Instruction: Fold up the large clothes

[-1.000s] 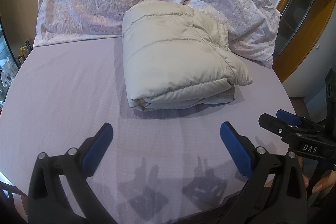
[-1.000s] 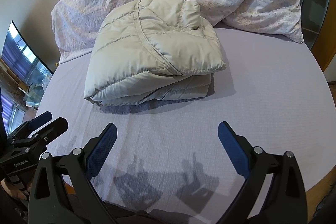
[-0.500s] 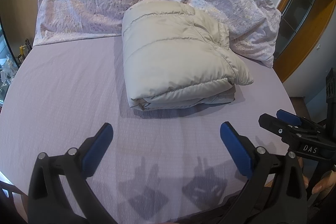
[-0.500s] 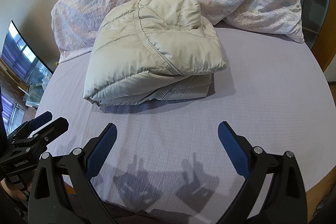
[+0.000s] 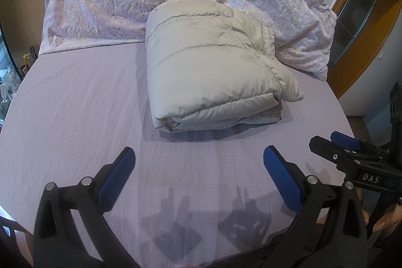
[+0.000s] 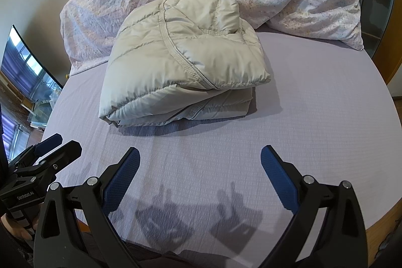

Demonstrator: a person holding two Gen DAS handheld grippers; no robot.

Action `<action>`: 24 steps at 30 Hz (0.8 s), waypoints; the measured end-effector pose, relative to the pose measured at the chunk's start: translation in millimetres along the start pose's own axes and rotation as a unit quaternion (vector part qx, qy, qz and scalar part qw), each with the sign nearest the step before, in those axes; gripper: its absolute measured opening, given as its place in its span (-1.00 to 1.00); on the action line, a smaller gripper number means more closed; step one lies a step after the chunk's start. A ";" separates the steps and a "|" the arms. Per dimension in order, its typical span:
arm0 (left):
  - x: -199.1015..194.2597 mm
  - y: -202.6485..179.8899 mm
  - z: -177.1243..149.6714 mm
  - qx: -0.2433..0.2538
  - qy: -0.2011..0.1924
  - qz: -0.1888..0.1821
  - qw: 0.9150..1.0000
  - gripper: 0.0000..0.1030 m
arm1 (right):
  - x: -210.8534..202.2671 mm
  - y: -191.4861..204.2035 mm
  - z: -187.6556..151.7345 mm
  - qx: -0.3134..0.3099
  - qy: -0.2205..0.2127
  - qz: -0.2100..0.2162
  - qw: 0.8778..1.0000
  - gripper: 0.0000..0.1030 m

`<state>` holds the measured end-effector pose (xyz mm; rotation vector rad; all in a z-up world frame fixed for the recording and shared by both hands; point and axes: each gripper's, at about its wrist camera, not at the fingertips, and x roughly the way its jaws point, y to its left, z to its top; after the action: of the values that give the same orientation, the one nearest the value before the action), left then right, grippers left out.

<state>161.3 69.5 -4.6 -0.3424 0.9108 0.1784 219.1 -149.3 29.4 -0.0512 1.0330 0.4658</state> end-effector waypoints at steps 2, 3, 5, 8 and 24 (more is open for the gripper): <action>0.8 0.3 0.6 0.000 0.000 -0.001 1.000 0.95 | 0.1 0.1 0.0 0.000 0.000 0.000 1.000 0.91; 0.9 0.9 1.3 0.000 0.001 -0.001 1.000 0.95 | 0.2 0.4 0.5 0.000 0.000 0.000 1.000 0.91; 1.2 0.5 0.9 0.000 0.001 -0.001 1.000 0.95 | 0.2 -0.1 0.0 0.001 0.000 0.000 1.000 0.91; 1.1 0.6 0.8 0.001 0.000 -0.001 1.000 0.95 | 0.1 0.0 0.1 0.001 0.000 0.000 1.000 0.91; 1.8 1.2 1.2 0.000 0.001 -0.001 1.000 0.95 | 0.5 -0.4 0.7 0.000 0.001 0.000 1.000 0.91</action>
<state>162.9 71.1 -5.7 -0.3434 0.9126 0.1762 220.1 -149.4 29.2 -0.0508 1.0341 0.4660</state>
